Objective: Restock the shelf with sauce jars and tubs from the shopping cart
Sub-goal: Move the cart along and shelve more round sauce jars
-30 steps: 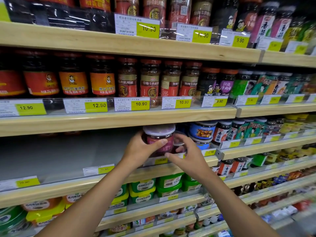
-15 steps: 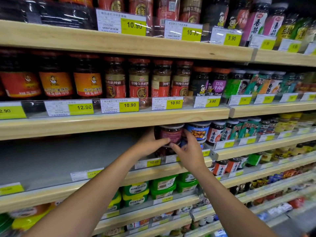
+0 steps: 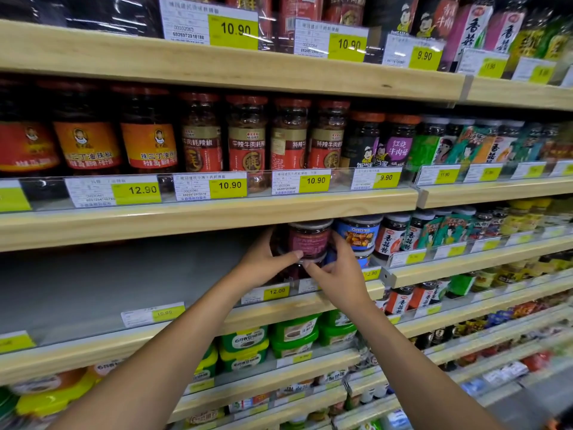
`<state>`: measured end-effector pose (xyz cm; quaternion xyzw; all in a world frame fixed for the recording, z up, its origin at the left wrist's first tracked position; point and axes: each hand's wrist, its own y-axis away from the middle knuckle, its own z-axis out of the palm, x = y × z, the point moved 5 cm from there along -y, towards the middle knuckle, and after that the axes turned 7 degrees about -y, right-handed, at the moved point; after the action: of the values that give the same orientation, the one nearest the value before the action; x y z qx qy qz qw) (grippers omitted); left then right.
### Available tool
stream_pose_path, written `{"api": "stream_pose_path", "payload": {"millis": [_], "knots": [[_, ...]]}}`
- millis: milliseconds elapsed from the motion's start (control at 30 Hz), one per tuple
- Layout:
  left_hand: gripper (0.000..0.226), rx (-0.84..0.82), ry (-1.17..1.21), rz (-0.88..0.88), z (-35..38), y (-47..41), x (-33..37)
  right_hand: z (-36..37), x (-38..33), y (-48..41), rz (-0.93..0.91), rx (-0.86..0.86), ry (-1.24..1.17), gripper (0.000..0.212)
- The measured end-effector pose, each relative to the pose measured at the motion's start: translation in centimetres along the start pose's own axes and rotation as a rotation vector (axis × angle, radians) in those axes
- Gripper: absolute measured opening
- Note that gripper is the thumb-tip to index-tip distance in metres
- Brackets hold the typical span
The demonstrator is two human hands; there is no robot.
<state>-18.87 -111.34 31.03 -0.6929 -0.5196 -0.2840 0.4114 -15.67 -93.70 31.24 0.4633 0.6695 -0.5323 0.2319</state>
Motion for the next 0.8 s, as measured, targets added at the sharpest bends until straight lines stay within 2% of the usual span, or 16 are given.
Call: {"api": "stream_pose_path", "payload": {"millis": [133, 300, 467, 600, 800], "knots": [[0.079, -0.004, 0.016, 0.003, 0.15, -0.26, -0.17, 0.0, 0.69, 0.05, 0.004, -0.01, 0.012, 0.064], [0.072, 0.044, -0.013, 0.005, 0.19, -0.49, -0.25, -0.44, 0.98, 0.22, 0.099, 0.002, 0.005, 0.085], [0.067, 0.082, -0.028, 0.032, -0.08, -0.3, 0.31, -0.04, 0.31, -0.05, 0.118, -0.094, -0.164, 0.063], [0.068, 0.067, -0.033, 0.022, -0.26, -0.33, -0.23, -0.05, 0.81, -0.26, 0.168, -0.116, -0.199, 0.069], [0.058, 0.041, -0.02, 0.007, -0.42, -0.16, -0.15, -0.35, 0.46, 0.45, 0.185, -0.119, -0.198, 0.06]]}}
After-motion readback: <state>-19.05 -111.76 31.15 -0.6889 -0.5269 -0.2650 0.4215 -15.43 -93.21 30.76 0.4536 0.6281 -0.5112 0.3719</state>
